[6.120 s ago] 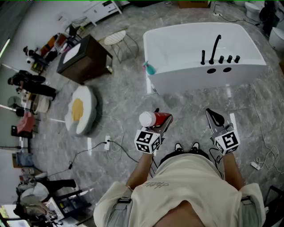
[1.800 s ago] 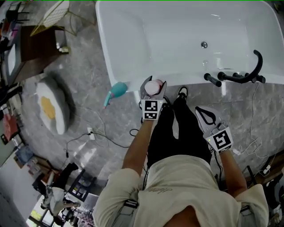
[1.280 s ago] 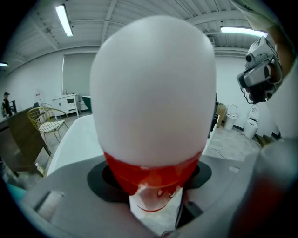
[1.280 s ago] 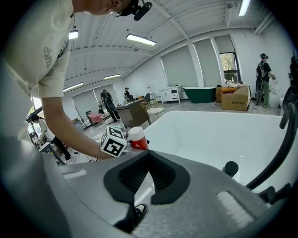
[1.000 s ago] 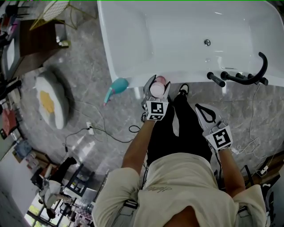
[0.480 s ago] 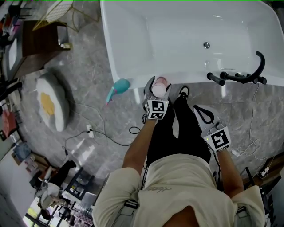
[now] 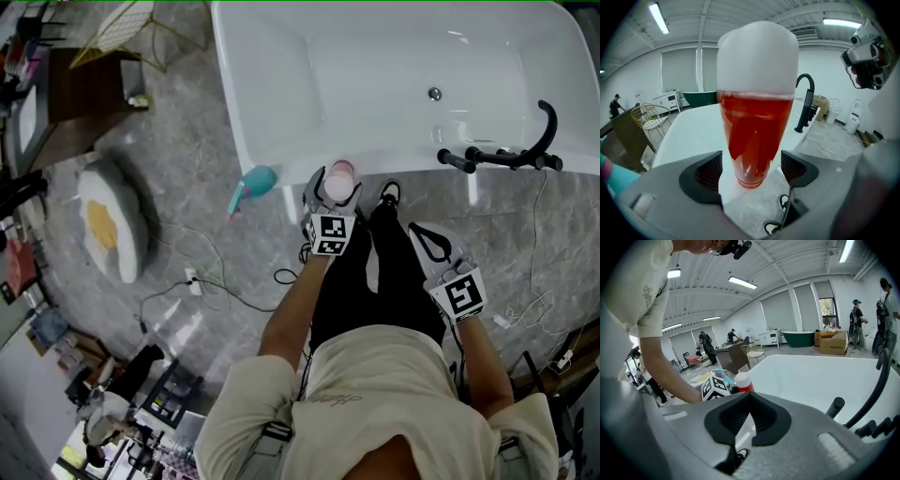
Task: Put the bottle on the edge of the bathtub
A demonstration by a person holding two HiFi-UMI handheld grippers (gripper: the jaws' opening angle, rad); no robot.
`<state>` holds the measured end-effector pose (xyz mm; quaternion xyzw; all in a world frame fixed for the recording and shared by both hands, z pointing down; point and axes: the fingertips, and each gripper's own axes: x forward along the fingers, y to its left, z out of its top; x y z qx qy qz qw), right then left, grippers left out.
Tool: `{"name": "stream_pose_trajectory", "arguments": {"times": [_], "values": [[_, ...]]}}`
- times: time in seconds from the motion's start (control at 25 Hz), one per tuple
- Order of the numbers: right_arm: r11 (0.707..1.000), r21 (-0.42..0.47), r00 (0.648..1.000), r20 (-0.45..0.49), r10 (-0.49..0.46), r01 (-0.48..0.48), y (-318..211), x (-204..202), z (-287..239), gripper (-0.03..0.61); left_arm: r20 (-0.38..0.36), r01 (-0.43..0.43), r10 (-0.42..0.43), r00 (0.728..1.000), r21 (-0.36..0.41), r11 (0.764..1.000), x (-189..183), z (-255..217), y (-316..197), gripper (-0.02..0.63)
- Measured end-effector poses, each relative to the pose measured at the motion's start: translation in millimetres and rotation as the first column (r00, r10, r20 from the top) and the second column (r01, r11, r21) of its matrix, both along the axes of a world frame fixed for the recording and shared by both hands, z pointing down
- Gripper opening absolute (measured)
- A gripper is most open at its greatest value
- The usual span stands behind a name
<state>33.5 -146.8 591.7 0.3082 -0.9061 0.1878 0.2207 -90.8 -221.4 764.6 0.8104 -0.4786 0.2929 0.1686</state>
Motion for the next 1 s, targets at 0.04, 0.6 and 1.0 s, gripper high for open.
{"name": "stream_pose_trajectory", "arguments": {"times": [0.04, 0.6, 1.0], "values": [[1.0, -0.002, 1.0, 0.003, 0.008, -0.008, 1, 0, 0, 0.002, -0.004, -0.001, 0.001, 1.0, 0.002, 1.0, 0, -2, 1, 0.413], [0.986, 0.155, 0.998, 0.006, 0.064, -0.064, -2, -41, -64, 0.002, -0.173, -0.015, 0.025, 0.985, 0.059, 0.998, -31, -104, 59, 0.378], [0.941, 0.301, 0.987, 0.007, 0.158, -0.152, -15, -34, -116, 0.002, -0.189, -0.051, 0.084, 0.978, 0.177, 0.983, -47, -187, 53, 0.18]]}}
